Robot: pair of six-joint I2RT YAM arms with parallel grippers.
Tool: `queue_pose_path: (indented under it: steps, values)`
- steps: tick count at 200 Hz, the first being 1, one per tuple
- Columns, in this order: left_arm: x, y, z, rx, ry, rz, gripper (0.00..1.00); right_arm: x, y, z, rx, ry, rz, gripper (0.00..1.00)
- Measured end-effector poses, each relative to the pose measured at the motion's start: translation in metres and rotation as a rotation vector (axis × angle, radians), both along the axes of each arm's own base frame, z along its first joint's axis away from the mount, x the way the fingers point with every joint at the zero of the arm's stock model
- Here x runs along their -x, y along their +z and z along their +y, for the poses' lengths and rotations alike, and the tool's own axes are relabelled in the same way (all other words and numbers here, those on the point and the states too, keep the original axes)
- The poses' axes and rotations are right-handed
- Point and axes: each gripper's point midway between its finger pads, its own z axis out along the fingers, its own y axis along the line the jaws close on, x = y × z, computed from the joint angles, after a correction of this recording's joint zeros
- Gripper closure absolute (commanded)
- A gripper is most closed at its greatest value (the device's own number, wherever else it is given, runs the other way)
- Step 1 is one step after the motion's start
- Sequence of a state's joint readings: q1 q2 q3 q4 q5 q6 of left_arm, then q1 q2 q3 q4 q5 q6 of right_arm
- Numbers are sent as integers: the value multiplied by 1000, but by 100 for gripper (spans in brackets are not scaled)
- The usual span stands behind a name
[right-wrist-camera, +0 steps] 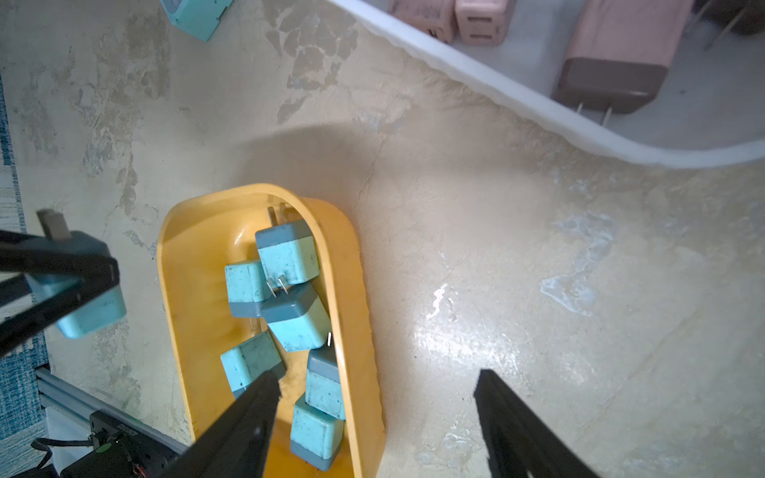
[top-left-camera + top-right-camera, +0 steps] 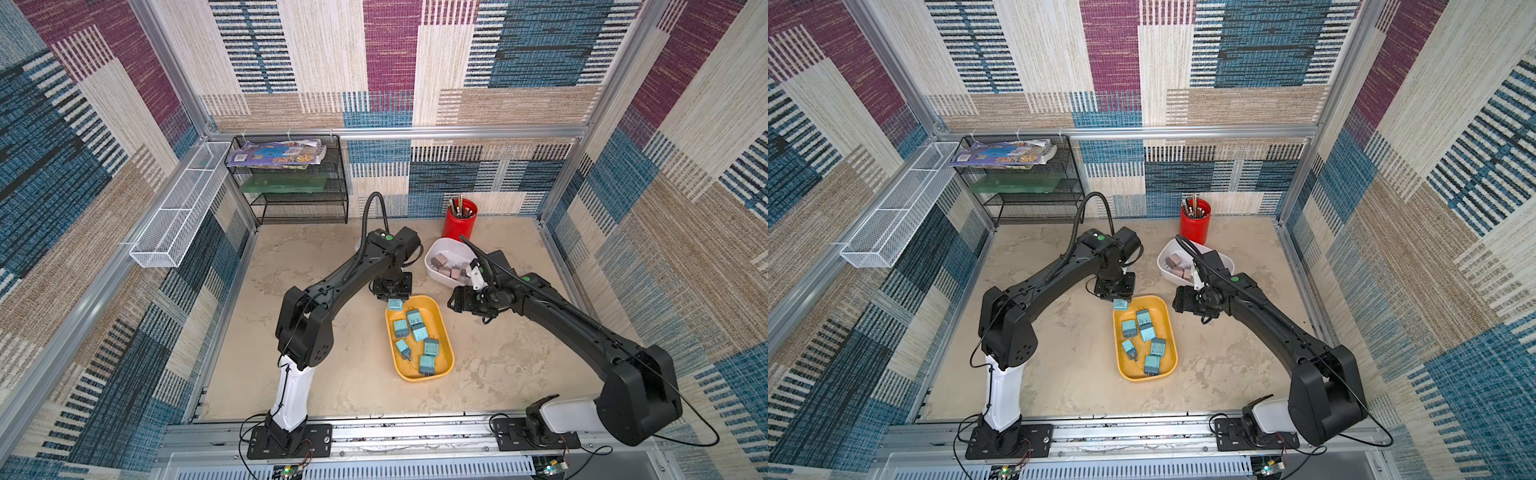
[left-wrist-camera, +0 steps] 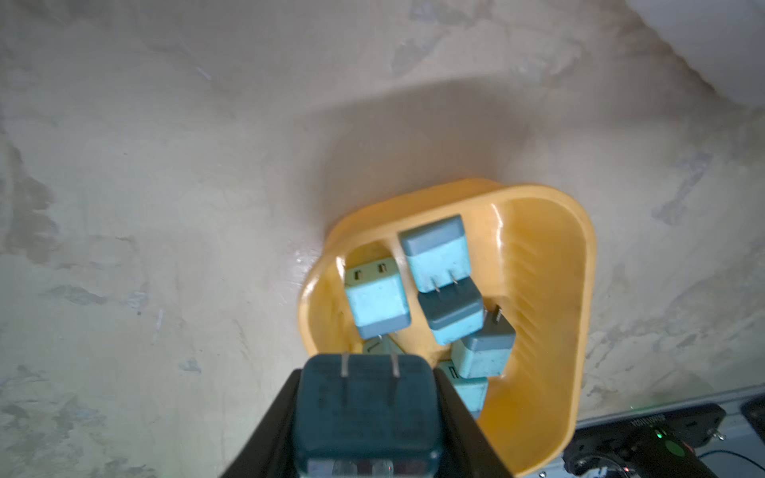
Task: Place the plugs by color into the storage box
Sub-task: Place the plug in the storage box, then move the storage box to the center of the board.
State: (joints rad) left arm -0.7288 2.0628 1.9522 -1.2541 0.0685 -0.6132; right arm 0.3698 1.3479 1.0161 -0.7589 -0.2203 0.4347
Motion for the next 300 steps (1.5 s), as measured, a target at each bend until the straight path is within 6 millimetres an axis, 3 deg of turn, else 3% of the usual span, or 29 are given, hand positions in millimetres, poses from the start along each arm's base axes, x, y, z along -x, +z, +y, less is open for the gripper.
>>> queue_pose_path:
  steps: [40, 86, 103, 121, 144, 180, 204, 241, 269, 300]
  values:
    - [45, -15, -40, -2, -49, 49, 68, 18, 1, -13, -3, -4, -12, 23]
    - [80, -75, -44, -82, -49, 145, 66, 40, -1, -26, -5, -9, -13, 23]
    - [89, -89, -43, -87, -50, 182, 60, 43, -1, -31, -7, -26, -6, 22]
    - [89, -89, -46, -75, -49, 182, 50, 37, 3, -43, -4, -64, -8, 22]
    - [84, -79, -50, -51, -49, 148, 41, 14, 15, -69, -5, -150, -35, 21]
    - [61, -12, -56, 48, -44, 24, 35, -40, 18, -134, -27, -325, -13, 22]
    - [48, 17, -30, 52, 1, -35, 35, -74, 2, -156, -44, -349, 38, 23]
    - [43, 11, 34, -28, 87, -16, 35, -118, -21, -152, -81, -305, 80, 26]
    - [43, 17, 82, -47, 159, -31, 34, -150, -30, -114, -83, -194, 80, 27]
    - [50, 22, 126, -55, 240, -57, 33, -180, -37, -44, -81, -37, 60, 27]
